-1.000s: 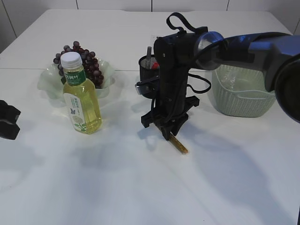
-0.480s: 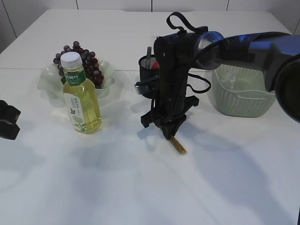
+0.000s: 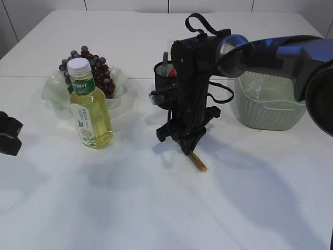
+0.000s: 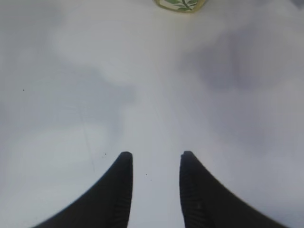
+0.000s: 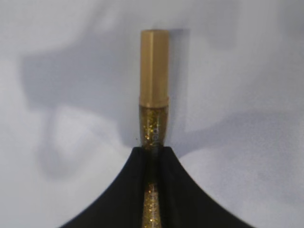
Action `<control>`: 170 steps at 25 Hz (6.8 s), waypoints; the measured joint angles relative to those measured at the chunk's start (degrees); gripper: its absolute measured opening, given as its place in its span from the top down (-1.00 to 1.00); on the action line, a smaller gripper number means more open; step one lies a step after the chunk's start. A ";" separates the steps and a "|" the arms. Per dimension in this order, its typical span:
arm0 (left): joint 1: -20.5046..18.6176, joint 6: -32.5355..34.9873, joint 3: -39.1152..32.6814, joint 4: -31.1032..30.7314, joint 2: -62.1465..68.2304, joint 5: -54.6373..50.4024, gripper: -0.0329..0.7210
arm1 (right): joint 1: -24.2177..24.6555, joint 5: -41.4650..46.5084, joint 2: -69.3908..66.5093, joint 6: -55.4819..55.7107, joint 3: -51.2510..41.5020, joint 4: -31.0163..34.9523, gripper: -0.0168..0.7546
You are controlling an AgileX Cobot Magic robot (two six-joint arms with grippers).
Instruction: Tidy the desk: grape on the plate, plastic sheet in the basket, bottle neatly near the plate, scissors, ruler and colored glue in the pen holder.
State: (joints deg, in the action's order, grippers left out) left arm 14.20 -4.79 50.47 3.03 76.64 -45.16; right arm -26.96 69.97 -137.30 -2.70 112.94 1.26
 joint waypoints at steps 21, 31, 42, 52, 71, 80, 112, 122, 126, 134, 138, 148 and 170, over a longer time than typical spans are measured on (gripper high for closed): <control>0.00 0.00 0.00 0.00 0.00 0.00 0.26 | 12.95 -0.55 6.89 -19.83 2.51 33.89 0.78; 0.00 0.00 0.00 0.00 0.00 0.00 0.26 | 16.93 -18.96 6.99 -43.87 3.90 61.81 0.78; 0.00 0.00 0.00 0.00 1.07 0.00 0.26 | 17.05 -27.70 4.29 -76.28 3.99 80.53 0.78; 0.00 0.00 0.00 0.00 1.97 0.00 0.26 | 17.05 -32.22 -0.26 -89.12 3.99 85.65 0.66; 0.00 0.00 0.00 0.00 1.97 -0.60 0.26 | 15.86 -21.37 12.30 -29.11 3.99 33.72 0.04; 0.00 0.00 0.00 0.00 1.97 -0.39 0.26 | 11.95 -0.81 20.18 -2.42 3.99 3.05 0.04; 0.00 -0.46 0.00 0.63 -12.93 -8.91 0.23 | 11.95 1.25 46.28 2.70 -20.71 -2.38 0.05; 0.00 -0.76 -5.33 0.41 -25.58 -9.71 0.23 | 11.95 1.29 63.30 3.25 -39.11 -2.51 0.05; 0.00 -0.76 -10.64 0.41 -32.73 -9.71 0.23 | 11.95 1.29 72.01 3.75 -46.33 -2.51 0.05; 0.00 -0.76 -16.31 0.32 -49.59 -14.01 0.23 | 11.95 1.66 92.03 4.09 -56.77 -2.51 0.05; 0.00 -0.76 -16.31 0.07 -56.85 -15.98 0.23 | 11.95 1.94 101.53 4.09 -61.08 -2.51 0.05; 0.00 -0.76 -16.31 -2.24 -69.41 -17.23 0.23 | 11.95 2.66 123.00 4.09 -69.37 -1.91 0.05; 0.00 -0.76 -20.14 -6.47 -76.00 -18.56 0.23 | 11.95 3.16 137.86 0.35 -81.48 3.68 0.05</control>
State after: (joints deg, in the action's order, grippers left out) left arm 14.20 -5.55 30.33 -3.44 0.64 -63.72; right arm -15.01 73.13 0.55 -2.34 31.46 4.94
